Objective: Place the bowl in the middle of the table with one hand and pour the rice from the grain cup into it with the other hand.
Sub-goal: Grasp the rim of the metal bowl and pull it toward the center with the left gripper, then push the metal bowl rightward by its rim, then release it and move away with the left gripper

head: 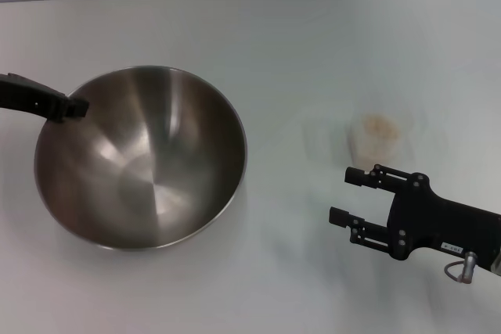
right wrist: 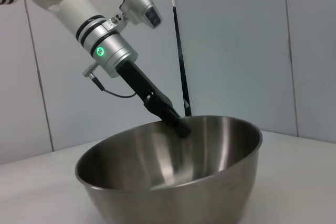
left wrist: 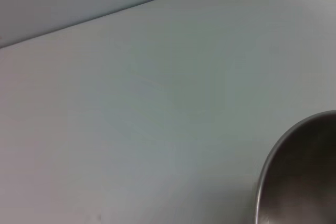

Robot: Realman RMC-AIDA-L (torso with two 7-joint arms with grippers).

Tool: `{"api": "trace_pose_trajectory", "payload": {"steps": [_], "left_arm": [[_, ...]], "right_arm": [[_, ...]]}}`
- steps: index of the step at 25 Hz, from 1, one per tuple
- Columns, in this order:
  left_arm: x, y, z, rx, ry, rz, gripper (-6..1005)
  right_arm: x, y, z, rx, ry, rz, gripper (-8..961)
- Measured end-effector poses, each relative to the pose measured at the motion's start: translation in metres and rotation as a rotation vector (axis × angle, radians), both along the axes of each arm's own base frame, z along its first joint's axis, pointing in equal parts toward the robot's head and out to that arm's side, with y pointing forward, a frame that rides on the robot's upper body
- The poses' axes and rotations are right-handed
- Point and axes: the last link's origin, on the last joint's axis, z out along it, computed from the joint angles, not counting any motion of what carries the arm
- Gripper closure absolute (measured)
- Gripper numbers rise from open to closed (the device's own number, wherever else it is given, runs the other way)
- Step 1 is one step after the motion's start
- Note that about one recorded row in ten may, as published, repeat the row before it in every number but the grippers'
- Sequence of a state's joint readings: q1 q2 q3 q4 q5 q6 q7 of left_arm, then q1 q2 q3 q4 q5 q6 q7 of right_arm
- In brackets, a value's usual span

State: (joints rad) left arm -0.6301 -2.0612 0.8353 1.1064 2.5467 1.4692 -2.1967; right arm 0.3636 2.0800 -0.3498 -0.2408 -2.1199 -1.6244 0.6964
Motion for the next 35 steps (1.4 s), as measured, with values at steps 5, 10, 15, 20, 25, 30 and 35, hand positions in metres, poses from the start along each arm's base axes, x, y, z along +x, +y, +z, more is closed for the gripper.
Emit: {"api": "trace_pose_trajectory", "payload": {"steps": [5,10,15,20,25,30,35], "left_arm": [[0.011,0.004,0.004,-0.008,-0.021,-0.02,961],[0.035,0.013,0.006,-0.026,-0.046,-0.069,962],[0.058,0.021,-0.002,-0.058,-0.047,-0.122,962],[0.074,0.026,-0.015,-0.102,-0.053,-0.161,962],[0.084,0.03,-0.028,-0.129,-0.053,-0.186,962],[0.09,0.034,-0.038,-0.138,-0.038,-0.209,963],[0.095,0.038,-0.045,-0.142,-0.032,-0.22,963]], "right_arm": [[0.0,0.0,0.0,0.0,0.001,0.002,296],[0.0,-0.001,0.0,-0.001,0.001,-0.001,296],[0.001,-0.002,0.001,-0.001,0.003,0.0,296],[0.002,-0.003,0.001,-0.002,0.002,-0.002,296],[0.002,-0.004,0.001,-0.003,0.0,-0.002,296],[0.002,-0.004,0.001,-0.005,-0.001,0.001,296],[0.002,-0.005,0.001,-0.006,-0.001,0.001,296]]}}
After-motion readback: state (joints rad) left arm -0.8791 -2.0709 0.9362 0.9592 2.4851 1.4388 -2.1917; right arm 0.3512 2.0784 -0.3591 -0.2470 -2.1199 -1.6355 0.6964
